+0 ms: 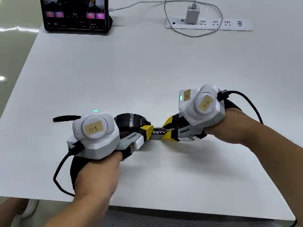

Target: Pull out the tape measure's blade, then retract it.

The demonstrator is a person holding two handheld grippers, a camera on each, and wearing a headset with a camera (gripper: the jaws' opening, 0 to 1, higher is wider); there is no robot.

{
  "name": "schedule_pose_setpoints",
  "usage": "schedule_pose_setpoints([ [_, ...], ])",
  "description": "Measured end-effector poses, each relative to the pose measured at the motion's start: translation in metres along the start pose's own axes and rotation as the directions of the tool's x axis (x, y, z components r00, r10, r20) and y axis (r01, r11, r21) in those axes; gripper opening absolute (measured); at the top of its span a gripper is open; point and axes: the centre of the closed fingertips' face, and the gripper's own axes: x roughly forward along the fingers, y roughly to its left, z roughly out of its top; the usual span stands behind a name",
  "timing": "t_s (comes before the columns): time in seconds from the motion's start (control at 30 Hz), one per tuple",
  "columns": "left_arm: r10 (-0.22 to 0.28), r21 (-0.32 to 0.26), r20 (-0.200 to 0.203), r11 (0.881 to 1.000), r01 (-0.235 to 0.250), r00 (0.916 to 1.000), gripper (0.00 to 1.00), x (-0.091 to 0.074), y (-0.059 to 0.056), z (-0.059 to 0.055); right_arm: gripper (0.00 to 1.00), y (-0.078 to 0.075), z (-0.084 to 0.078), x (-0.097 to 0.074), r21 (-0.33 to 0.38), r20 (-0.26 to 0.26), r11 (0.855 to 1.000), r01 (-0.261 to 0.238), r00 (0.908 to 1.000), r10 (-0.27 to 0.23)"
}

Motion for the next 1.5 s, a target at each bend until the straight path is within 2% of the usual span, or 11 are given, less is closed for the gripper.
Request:
schedule_pose_setpoints([
  [0.63, 0.003, -0.001, 0.0, 1.0, -0.003, 1.0, 0.57, 0.0, 0.001, 0.0, 0.11, 0.0, 0.017, 0.016, -0.019, 0.019, 1.0, -0.007, 0.9998, 0.007],
  [1.17, -0.007, 0.005, 0.006, 1.0, 0.007, 1.0, 0.58, 0.0, -0.001, 0.0, 0.12, 0.001, 0.017, 0.015, -0.019, 0.022, 1.0, -0.004, 0.9998, 0.004],
  [1.5, -0.017, 0.01, 0.002, 1.0, 0.017, 0.9999, 0.59, 0.0, -0.001, 0.0, 0.19, -0.001, 0.013, 0.007, 0.015, 0.018, 1.0, 0.008, 0.9998, -0.009],
])
